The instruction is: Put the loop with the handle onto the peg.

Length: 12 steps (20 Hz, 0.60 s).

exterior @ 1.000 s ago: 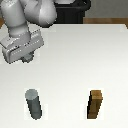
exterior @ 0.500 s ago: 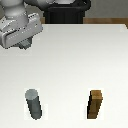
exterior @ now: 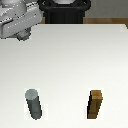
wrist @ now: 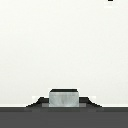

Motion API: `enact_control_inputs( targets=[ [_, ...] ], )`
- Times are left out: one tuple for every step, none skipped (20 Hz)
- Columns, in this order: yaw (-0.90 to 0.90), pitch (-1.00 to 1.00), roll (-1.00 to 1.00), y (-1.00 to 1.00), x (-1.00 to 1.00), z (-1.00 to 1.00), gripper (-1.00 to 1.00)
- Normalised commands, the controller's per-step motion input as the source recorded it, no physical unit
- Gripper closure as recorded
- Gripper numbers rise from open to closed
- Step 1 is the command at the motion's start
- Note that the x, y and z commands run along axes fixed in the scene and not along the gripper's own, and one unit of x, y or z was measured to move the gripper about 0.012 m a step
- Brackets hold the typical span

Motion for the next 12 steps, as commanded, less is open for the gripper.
enact_control_inputs(
  targets=[
    [-0.15,0.0,0.0,0.0,0.0,0.0,1.0],
    [-1.0,0.0,0.0,0.0,0.0,0.0,1.0],
    [-0.9,0.0,0.0,0.0,0.0,0.0,1.0],
    [-1.0,0.0,0.0,0.0,0.0,0.0,1.0],
    [-0.75,0.0,0.0,0.0,0.0,0.0,1.0],
    [0.15,0.0,0.0,0.0,0.0,0.0,1.0],
    [0.0,0.0,0.0,0.0,0.0,0.0,1.0],
    [0.0,0.0,0.0,0.0,0.0,0.0,1.0],
    [0.9,0.0,0.0,0.0,0.0,0.0,1.0],
    [0.9,0.0,0.0,0.0,0.0,0.0,1.0],
    [1.0,0.0,0.0,0.0,0.0,0.0,1.0],
    [0.9,0.0,0.0,0.0,0.0,0.0,1.0]
  ],
)
